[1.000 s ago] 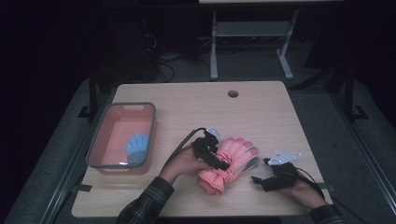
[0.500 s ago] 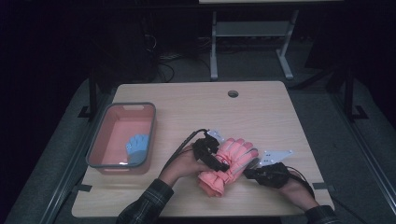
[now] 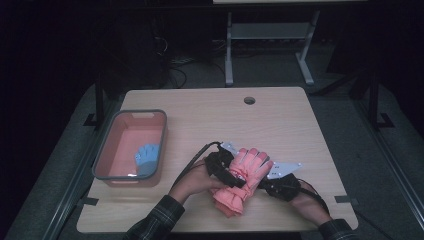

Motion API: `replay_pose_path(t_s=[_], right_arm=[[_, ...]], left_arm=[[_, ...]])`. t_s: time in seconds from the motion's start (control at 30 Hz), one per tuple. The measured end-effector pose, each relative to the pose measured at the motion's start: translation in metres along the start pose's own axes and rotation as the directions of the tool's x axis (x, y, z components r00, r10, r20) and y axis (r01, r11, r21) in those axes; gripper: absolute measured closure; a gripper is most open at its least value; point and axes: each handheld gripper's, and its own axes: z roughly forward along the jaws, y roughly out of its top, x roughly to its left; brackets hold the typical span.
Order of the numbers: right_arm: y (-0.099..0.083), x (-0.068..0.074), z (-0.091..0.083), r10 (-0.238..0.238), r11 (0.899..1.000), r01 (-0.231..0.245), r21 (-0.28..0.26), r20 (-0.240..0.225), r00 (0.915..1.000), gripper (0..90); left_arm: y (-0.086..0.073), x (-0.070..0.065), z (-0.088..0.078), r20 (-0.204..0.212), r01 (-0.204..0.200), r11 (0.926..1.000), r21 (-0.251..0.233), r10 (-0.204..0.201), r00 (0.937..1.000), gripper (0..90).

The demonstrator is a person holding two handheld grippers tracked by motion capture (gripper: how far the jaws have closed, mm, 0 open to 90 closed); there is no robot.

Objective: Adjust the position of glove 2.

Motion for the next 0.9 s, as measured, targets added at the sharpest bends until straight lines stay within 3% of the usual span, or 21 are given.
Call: replay_pose_path(t_s=[0.13, 0.2, 0.3, 0.5, 0.6, 0.8, 0.9], right_arm=[[0.001, 0.0, 0.002, -0.004, 1.0, 0.004, -0.006, 0.008, 1.0, 90.0], [0.001, 0.0, 0.003, -0.005, 1.0, 0.005, -0.004, 0.013, 0.9999, 90.0], [0.001, 0.0, 0.003, -0.004, 1.0, 0.004, -0.004, 0.013, 0.9999, 90.0], [0.001, 0.0, 0.003, 0.005, 1.0, -0.004, -0.01, 0.012, 0.9999, 90.0], [0.001, -0.001, 0.002, 0.015, 1.0, -0.015, -0.011, 0.005, 0.9999, 89.2], [0.0, -0.004, -0.003, 0.031, 0.999, -0.031, -0.022, -0.012, 0.9994, 77.1], [-0.002, -0.007, -0.007, 0.039, 0.999, -0.04, -0.032, -0.022, 0.999, 62.9]], left_arm=[[0.0, 0.001, 0.002, 0.02, 0.016, 0.9999, 0.003, -0.016, 0.9997, 12.3], [0.0, -0.002, 0.006, 0.046, 0.046, 0.9989, 0.005, -0.046, 0.9979, 12.3], [0.001, -0.003, 0.005, 0.063, 0.043, 0.999, 0.013, -0.044, 0.997, 14.6], [0.001, 0.001, -0.002, 0.119, 0.063, 0.9979, 0.015, -0.065, 0.9908, 48.2], [0.001, 0.005, -0.005, 0.14, 0.071, 0.9974, 0.016, -0.072, 0.9874, 59.9], [0.002, 0.009, -0.011, 0.157, 0.07, 0.9974, 0.017, -0.071, 0.9851, 68.4], [0.002, 0.01, -0.016, 0.158, 0.069, 0.9976, 0.002, -0.069, 0.9851, 69.8]])
